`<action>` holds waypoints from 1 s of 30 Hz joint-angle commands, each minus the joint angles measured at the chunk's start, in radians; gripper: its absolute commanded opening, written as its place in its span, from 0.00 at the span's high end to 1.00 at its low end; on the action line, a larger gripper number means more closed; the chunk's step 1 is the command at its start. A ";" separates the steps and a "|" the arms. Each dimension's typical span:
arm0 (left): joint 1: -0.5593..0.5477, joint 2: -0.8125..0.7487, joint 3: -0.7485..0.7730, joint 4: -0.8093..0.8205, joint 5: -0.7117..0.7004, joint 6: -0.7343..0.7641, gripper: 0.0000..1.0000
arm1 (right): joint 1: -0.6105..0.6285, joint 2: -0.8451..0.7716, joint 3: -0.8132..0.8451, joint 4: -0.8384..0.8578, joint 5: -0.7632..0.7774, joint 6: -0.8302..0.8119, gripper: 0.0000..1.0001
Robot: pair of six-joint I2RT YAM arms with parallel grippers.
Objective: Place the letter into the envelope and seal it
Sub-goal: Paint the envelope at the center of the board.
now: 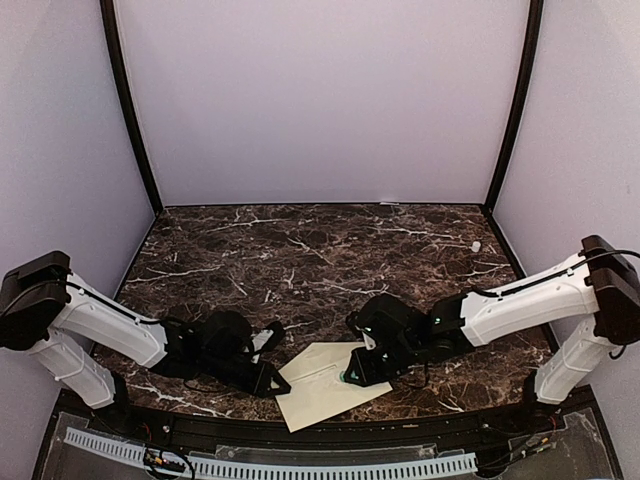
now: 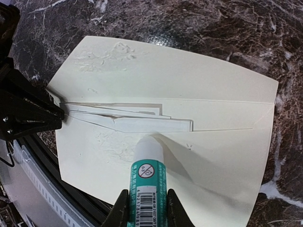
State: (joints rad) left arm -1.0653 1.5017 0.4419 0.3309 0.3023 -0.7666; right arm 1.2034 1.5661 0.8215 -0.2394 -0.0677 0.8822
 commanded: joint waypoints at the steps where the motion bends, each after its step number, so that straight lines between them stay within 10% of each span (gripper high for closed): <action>1: -0.007 0.037 -0.031 -0.103 -0.029 0.009 0.90 | 0.023 0.056 0.046 -0.009 -0.037 -0.043 1.00; 30: -0.012 0.009 -0.053 -0.108 -0.052 -0.007 0.92 | 0.026 0.000 -0.020 -0.057 0.016 0.017 1.00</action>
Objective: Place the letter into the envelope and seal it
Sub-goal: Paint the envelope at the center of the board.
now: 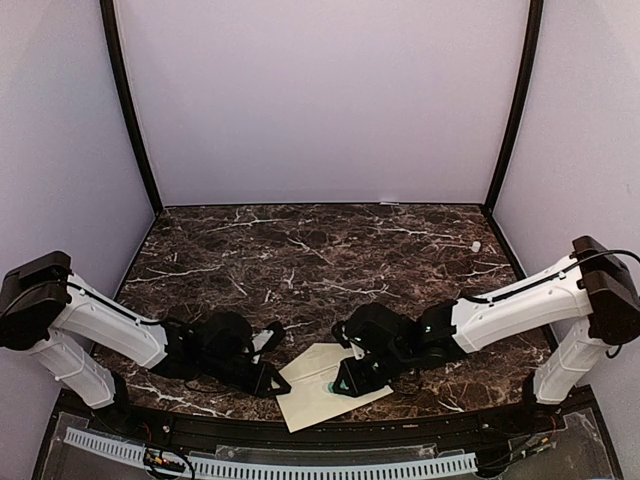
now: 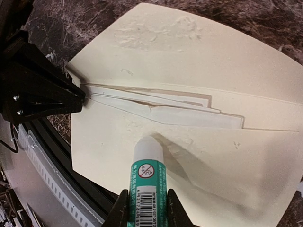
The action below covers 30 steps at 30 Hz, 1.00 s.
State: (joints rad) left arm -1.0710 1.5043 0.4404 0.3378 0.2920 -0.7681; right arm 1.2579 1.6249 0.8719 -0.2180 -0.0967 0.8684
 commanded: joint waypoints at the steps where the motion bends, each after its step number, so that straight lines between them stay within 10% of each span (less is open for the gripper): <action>1: -0.006 0.004 -0.053 -0.116 -0.044 -0.006 0.92 | -0.037 -0.075 -0.089 -0.088 0.050 0.032 1.00; 30: -0.007 -0.007 -0.035 -0.128 -0.033 0.000 0.93 | 0.043 0.102 0.089 -0.022 -0.052 -0.080 1.00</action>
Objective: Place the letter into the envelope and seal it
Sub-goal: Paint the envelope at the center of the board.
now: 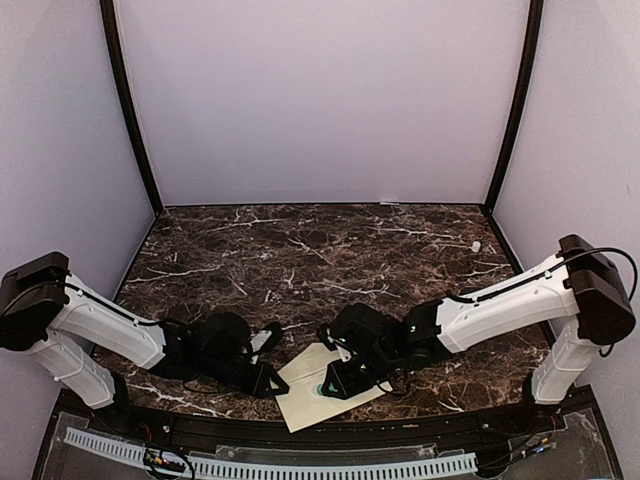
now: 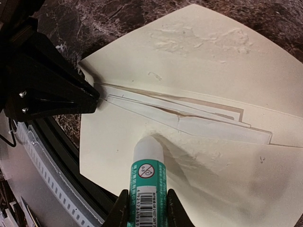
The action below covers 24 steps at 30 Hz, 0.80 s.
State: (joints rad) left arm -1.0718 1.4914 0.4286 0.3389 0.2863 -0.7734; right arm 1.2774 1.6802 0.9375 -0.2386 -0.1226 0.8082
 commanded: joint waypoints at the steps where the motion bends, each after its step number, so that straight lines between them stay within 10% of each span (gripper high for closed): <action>1: -0.006 0.006 -0.026 -0.129 -0.028 0.005 0.93 | 0.023 0.047 0.026 -0.007 -0.020 -0.015 1.00; 24: -0.005 -0.008 -0.039 -0.135 -0.040 0.001 0.93 | -0.097 -0.098 -0.114 -0.051 0.005 -0.051 1.00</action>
State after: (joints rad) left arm -1.0718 1.4784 0.4210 0.3321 0.2726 -0.7742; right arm 1.1694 1.5486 0.8139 -0.2714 -0.0830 0.8036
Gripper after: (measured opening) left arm 0.071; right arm 0.195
